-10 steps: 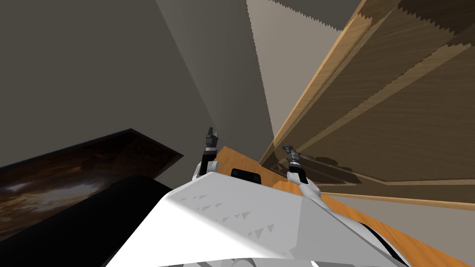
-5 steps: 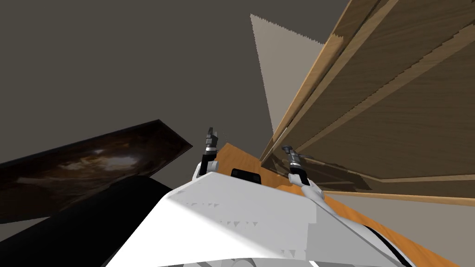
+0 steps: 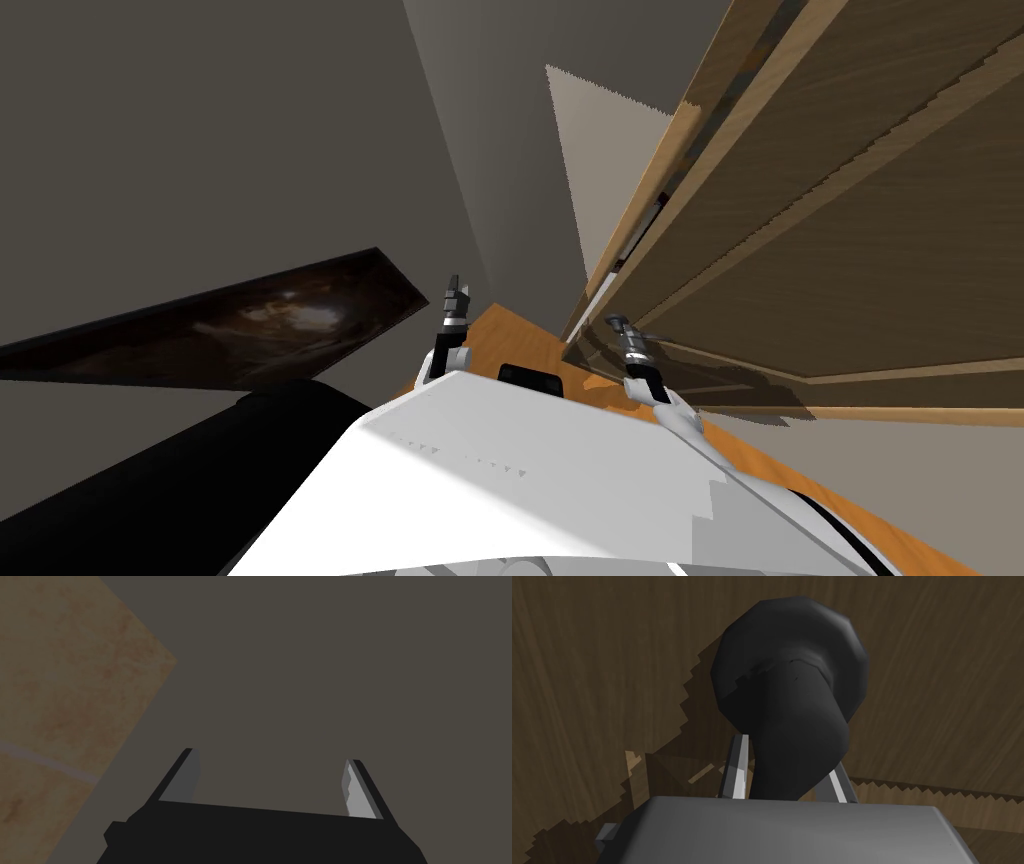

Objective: Pull the door open

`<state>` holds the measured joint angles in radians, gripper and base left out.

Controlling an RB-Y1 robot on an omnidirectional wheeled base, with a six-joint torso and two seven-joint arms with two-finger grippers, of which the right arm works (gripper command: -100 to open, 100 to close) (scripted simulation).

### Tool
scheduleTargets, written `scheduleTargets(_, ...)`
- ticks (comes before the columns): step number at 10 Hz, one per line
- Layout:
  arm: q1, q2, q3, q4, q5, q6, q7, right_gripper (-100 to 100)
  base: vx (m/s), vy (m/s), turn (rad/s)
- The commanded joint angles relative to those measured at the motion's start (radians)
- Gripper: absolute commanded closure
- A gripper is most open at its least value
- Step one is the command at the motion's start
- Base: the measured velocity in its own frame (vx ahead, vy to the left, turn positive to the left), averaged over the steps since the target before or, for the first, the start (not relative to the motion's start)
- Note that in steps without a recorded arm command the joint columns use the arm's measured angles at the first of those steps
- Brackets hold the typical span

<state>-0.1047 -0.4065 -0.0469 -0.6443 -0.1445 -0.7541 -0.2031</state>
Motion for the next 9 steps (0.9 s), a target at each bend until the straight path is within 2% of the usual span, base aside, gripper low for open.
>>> scheduleTargets(1, 0.010, -0.012, 0.016, -0.007, 0.007, -0.012, -0.018, 100, -0.149, -0.007, 0.102)
scheduleTargets(8, 0.058, -0.069, 0.094, -0.040, 0.040, -0.070, -0.102, 100, -0.238, -0.068, 0.096)
scheduleTargets(9, 0.054, -0.061, 0.090, -0.040, 0.037, -0.062, -0.095, 100, -0.099, -0.021, 0.023)
